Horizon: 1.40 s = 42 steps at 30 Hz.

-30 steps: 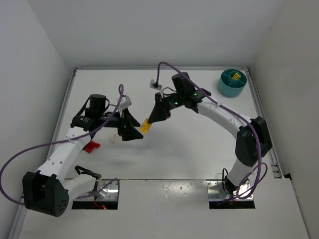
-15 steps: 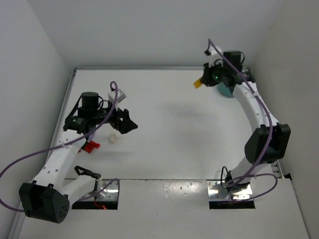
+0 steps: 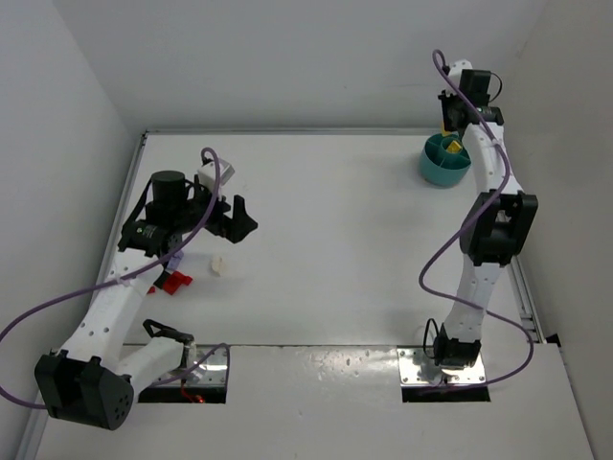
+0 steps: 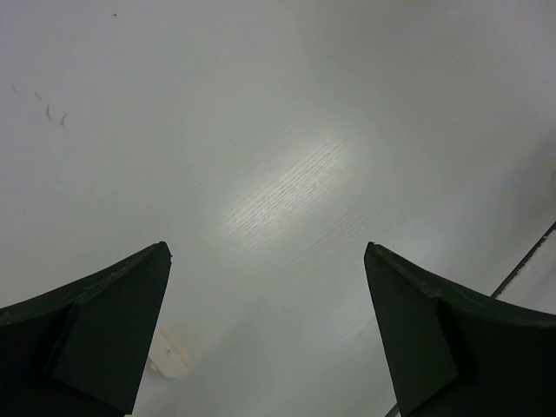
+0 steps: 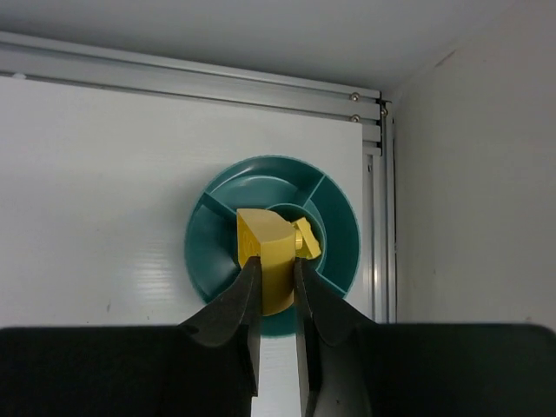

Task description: Sort the legos into containers by color

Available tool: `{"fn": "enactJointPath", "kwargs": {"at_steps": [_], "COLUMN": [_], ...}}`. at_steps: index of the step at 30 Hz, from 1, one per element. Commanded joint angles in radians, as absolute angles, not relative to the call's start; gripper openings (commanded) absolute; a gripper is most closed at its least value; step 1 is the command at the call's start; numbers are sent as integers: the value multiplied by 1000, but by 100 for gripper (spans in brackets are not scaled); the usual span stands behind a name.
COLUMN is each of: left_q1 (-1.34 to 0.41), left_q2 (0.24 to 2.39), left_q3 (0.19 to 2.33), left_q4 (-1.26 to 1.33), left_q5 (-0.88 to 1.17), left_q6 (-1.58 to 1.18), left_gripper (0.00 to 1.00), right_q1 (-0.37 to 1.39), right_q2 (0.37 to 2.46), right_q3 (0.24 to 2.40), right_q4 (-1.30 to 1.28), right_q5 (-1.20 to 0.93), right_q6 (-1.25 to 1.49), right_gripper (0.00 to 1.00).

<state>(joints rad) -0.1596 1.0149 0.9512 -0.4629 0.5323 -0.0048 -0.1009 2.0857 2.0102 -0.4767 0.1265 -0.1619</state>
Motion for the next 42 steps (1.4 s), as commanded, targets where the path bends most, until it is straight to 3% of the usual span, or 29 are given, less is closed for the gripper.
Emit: {"fn": "enactJointPath", "kwargs": {"at_steps": [1,4,30,32,34,35,38,42], "left_q1": [-149,-140,-140,-140,-140,-140,-140,-130], "left_q2": [989,980,999,999,1008,1008,1008,999], "left_q3": [940,931,922,922,922,922,922,922], "left_q4": [-417,-417,-417,-417,-417,-417,-426,-426], "left_q5": [528,537,558,558,558,558,491,417], "left_q6": [-14,8,17,17,17,17,-9,-37], "left_gripper": [100,100,100,100,100,100,100,100], "right_q1": [-116,-117,-155,-155,-155,-155,-155,-155], "right_q2": [2143,2213,2293,2293,2303,2303,2303,2257], "right_q3": [2126,2213,2181,2181,2181,2181,2190,2210], "right_q4": [-480,-523,-549,-549,-558,-558,-558,-568], "right_q5": [181,207,167,158,147,147,147,109], "right_q6": [-181,-181,-210,-210,-210,-210,-198,-177], "right_gripper": [0,0,2,6,17,30,50,56]}}
